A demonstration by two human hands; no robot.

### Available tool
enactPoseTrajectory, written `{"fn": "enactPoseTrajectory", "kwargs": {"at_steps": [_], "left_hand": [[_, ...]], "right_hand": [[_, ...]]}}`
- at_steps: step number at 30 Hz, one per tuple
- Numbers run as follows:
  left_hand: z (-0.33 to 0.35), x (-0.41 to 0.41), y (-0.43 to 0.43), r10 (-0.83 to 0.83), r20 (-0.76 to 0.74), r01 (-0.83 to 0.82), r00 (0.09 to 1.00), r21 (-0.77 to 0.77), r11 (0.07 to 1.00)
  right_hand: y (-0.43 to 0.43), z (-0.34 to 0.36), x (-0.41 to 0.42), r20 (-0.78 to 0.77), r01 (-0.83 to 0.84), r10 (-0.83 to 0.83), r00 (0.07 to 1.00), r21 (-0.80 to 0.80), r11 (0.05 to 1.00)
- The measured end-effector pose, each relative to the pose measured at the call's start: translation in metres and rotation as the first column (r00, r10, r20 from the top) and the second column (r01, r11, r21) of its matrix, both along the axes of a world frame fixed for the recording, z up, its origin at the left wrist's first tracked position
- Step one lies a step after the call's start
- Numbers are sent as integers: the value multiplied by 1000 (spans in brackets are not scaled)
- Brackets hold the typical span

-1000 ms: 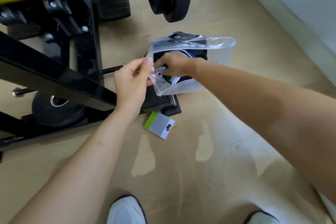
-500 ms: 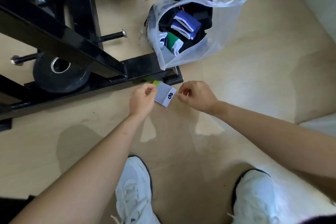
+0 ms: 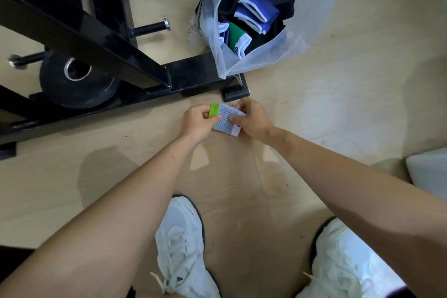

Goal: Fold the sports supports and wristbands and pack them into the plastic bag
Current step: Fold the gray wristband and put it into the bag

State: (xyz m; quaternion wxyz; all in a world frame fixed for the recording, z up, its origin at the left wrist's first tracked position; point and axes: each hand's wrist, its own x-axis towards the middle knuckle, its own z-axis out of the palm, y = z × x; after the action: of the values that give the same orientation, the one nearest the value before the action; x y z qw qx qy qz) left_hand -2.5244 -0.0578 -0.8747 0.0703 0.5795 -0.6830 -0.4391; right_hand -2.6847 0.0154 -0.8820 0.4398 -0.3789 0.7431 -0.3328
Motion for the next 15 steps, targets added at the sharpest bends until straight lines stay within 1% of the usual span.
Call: {"fn": "enactPoseTrajectory", "kwargs": {"at_steps": [2, 4, 5, 6, 7, 9, 11, 12, 13, 15], "left_hand": [[5, 0, 3, 20, -112, -12, 994, 72, 997], [15, -4, 9, 65, -226, -13, 972, 226, 974], [20, -6, 12, 105, -266, -15, 958, 321, 947], [24, -8, 16, 142, -289, -16, 947, 398, 917], [28, -10, 19, 165, -303, -15, 939, 443, 897], [33, -13, 23, 192, -327, -11, 926, 483, 876], [37, -15, 26, 222, -330, -27, 917, 505, 863], [39, -16, 27, 251, -323, -51, 913, 518, 854], [42, -17, 28, 283, -314, -79, 906, 533, 843], [47, -18, 30, 355, -315, -118, 880, 579, 807]], "right_hand": [[12, 11, -7, 147, 48, -43, 988, -35, 998], [26, 22, -13, 250, 98, -83, 965, -47, 994], [31, 26, -15, 288, 125, -104, 952, -56, 991], [37, 30, -17, 322, 150, -120, 939, -68, 986], [42, 33, -18, 353, 170, -131, 927, -80, 982], [49, 37, -20, 389, 196, -143, 910, -100, 975], [54, 38, -20, 379, 225, -163, 911, -126, 966], [56, 39, -20, 346, 231, -167, 923, -152, 961], [57, 39, -19, 288, 221, -162, 944, -187, 957], [60, 36, -18, 85, 143, -124, 989, -266, 953]]}}
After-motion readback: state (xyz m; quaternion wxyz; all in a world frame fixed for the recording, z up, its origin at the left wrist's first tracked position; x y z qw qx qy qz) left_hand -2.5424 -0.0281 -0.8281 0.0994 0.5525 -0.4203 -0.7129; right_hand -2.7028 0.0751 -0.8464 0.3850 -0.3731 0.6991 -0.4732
